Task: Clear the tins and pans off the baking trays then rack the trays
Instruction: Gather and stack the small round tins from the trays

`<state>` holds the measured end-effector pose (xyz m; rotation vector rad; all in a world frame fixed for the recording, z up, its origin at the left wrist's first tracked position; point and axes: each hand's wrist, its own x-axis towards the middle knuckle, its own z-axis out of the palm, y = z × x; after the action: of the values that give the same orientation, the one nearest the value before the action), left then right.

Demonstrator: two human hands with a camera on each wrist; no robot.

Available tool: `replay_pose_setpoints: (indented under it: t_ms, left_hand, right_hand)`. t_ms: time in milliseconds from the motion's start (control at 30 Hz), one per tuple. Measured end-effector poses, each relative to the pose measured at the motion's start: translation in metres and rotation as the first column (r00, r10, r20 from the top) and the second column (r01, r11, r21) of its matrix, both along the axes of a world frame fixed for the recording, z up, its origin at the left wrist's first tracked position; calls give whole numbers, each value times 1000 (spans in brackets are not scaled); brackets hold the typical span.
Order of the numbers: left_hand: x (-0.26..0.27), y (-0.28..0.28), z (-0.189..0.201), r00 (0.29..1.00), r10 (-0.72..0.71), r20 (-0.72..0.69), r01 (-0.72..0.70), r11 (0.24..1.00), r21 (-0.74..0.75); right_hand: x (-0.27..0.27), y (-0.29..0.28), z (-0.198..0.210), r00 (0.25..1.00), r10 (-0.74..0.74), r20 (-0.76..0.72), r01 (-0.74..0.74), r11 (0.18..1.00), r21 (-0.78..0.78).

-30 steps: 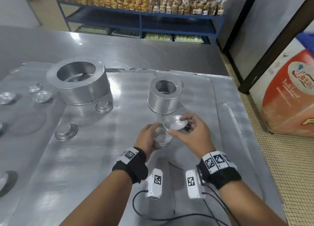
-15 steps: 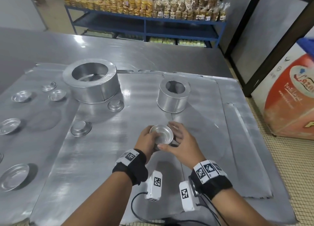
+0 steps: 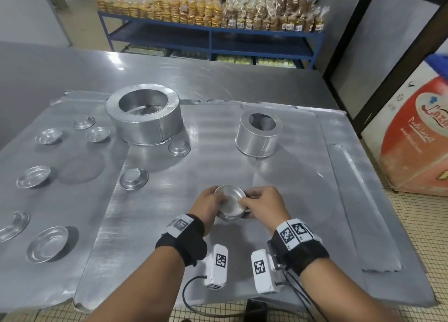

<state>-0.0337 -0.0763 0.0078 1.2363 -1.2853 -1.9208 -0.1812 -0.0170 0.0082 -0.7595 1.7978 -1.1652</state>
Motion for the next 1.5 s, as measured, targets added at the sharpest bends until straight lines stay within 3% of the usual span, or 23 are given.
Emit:
replay_pose_setpoints:
  t_ms: [133,433,967,1200,1367,1500]
  left_hand:
    - [18,-1,5,989,-113,92,115,993,-17]
    - [41,-3,-6,945,-138,298,183,975,-126]
    - [59,11,-10,887,-196,419,267,956,-118]
    - [58,4,-9,789,-243,564,376,918,-130]
    - [61,-5,-2,718,-315,621,449,891,-67]
    - [76,-21,10,718,-269,643,407,911,-73]
  right_hand:
    - [11,3,-8,998,10,-55,-7,998,55]
    - [37,12,-8,992,21,-125,-1,987,158]
    - [51,22,-17,980,105,-168,-60,967,249]
    - [47,15,-9,953,228,-201,-154,933,326]
    - [39,3,15,806,516,-289,-345,808,478]
    - [31,-29,44,654,663,-365,-410,716,565]
